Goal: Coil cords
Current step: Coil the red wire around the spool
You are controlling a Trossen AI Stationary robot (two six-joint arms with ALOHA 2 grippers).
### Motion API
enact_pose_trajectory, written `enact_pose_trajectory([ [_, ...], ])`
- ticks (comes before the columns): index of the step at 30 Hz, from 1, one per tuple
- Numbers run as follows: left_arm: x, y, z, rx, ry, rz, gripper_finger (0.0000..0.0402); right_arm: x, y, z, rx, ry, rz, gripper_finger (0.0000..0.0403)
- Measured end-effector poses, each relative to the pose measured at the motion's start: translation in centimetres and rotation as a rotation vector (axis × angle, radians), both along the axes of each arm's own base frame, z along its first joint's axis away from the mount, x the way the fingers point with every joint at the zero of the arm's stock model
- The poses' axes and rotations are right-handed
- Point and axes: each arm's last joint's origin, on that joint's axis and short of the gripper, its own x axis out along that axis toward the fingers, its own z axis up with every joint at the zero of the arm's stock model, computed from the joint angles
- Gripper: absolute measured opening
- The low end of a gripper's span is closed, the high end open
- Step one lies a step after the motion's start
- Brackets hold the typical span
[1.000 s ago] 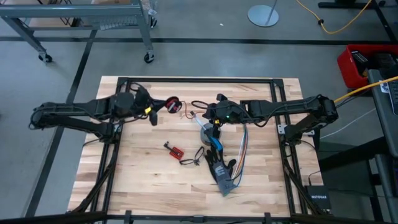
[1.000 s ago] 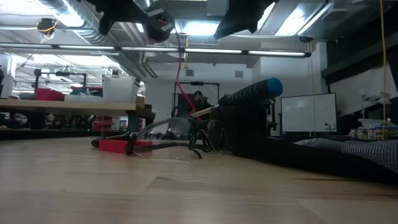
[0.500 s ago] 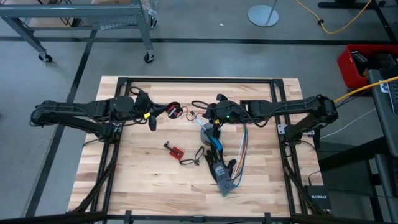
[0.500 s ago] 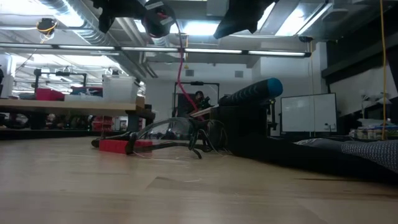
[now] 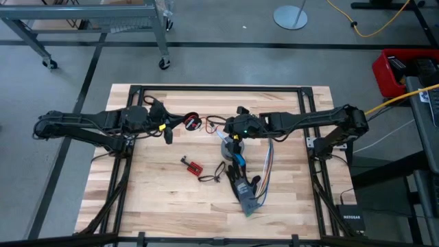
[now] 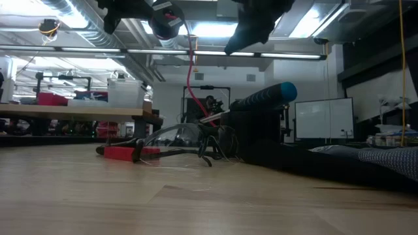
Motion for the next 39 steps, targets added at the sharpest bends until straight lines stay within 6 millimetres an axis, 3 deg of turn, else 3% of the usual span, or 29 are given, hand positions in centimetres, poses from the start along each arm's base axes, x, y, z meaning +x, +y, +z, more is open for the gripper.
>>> enact_pose_trajectory([
  [6, 0.0, 0.0, 0.0, 0.022, 0.010, -0.006, 0.0000, 0.8, 0.0, -0.6, 0.000, -0.019, 0.001, 0.0017],
  [19, 0.0, 0.0, 0.0, 0.016, 0.006, -0.004, 0.0000, 2.0, 0.1, 1.1, 0.010, -0.233, 0.008, 0.0017],
  [34, 0.0, 0.0, 0.0, 0.014, 0.005, -0.004, 0.0000, 2.3, 0.0, 1.2, 0.002, -0.264, -0.005, 0.0017],
  [39, 0.0, 0.0, 0.0, 0.014, 0.005, -0.004, 0.0000, 2.4, 0.0, 0.9, 0.000, -0.251, -0.007, 0.0045],
])
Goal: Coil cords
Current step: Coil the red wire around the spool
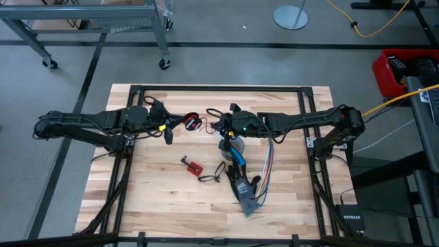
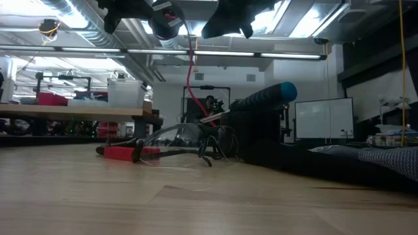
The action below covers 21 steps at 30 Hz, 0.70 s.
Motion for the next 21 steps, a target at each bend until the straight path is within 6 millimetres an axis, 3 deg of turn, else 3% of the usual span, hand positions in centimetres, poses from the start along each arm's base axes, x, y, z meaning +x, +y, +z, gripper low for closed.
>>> enact_pose_trajectory([
  [11, 0.0, 0.0, 0.0, 0.002, -0.003, -0.001, 0.0000, 0.2, -0.3, -0.1, -0.008, -0.010, -0.032, 0.0196],
  [21, 0.2, -0.1, 0.7, 0.002, -0.076, -0.005, 0.0000, 1.7, -0.4, -2.3, -0.026, 0.020, -0.049, 0.0193],
])
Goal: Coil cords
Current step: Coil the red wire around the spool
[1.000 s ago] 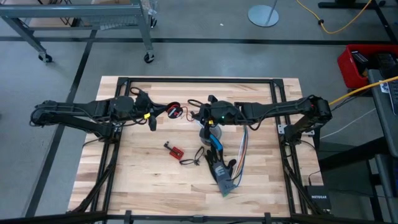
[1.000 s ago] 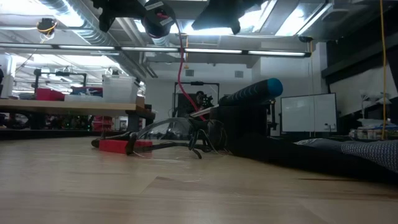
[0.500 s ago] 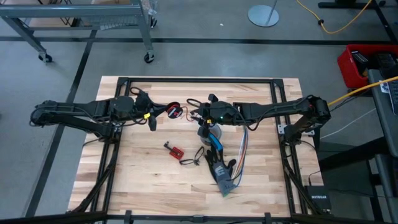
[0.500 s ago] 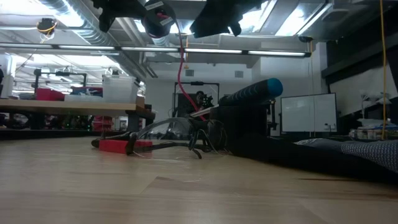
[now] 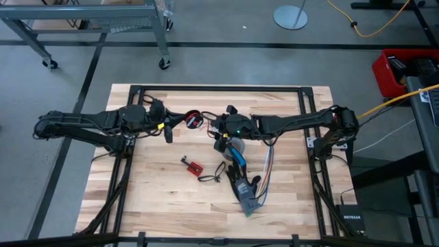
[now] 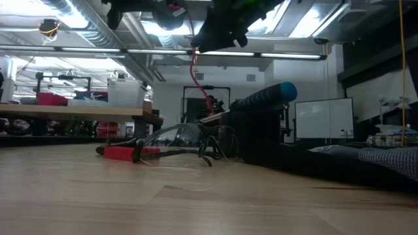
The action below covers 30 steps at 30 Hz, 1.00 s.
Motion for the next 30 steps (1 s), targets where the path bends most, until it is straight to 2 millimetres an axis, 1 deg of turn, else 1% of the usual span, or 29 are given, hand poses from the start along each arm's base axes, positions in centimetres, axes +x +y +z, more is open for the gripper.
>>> enact_pose_trajectory([
  [5, 0.0, -0.3, 0.1, 0.000, -0.006, -0.016, 0.0000, 0.3, -0.1, -0.2, -0.016, -0.013, -0.033, 0.0182],
  [13, 0.1, -0.7, 0.6, 0.023, -0.052, -0.043, 0.0000, 0.9, 0.0, -1.6, -0.005, 0.023, -0.025, 0.0163],
  [23, 0.1, -0.7, 0.5, 0.038, -0.041, -0.025, 0.0000, 0.9, 0.1, -1.5, 0.002, 0.015, -0.015, 0.0136],
  [27, 0.1, -0.7, 0.5, 0.038, -0.041, -0.022, 0.0000, 0.9, 0.2, -1.5, 0.044, 0.009, 0.009, 0.0125],
  [30, 0.1, -0.7, 0.5, 0.039, -0.041, -0.019, 0.0000, 0.9, 0.3, -1.5, 0.082, 0.004, 0.021, 0.0110],
])
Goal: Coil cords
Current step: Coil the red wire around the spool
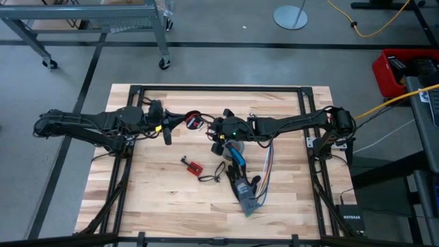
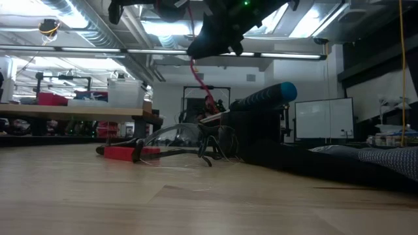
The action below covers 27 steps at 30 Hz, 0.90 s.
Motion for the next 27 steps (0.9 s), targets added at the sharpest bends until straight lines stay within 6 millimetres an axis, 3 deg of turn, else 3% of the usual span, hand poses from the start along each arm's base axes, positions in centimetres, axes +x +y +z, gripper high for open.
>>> enact_pose_trajectory([
  [9, 0.0, 0.0, 0.1, 0.003, -0.008, 0.017, 0.0000, 0.1, 0.3, 0.1, 0.079, -0.019, 0.079, 0.0010],
  [18, 0.0, 0.2, 0.2, 0.015, -0.019, 0.072, 0.0000, 0.5, 0.5, 0.7, 0.154, -0.096, 0.117, 0.0006],
  [27, 0.2, 0.2, 1.5, 0.072, -0.135, 0.073, 0.0000, 0.5, 0.5, 0.7, 0.200, -0.104, 0.092, 0.0005],
])
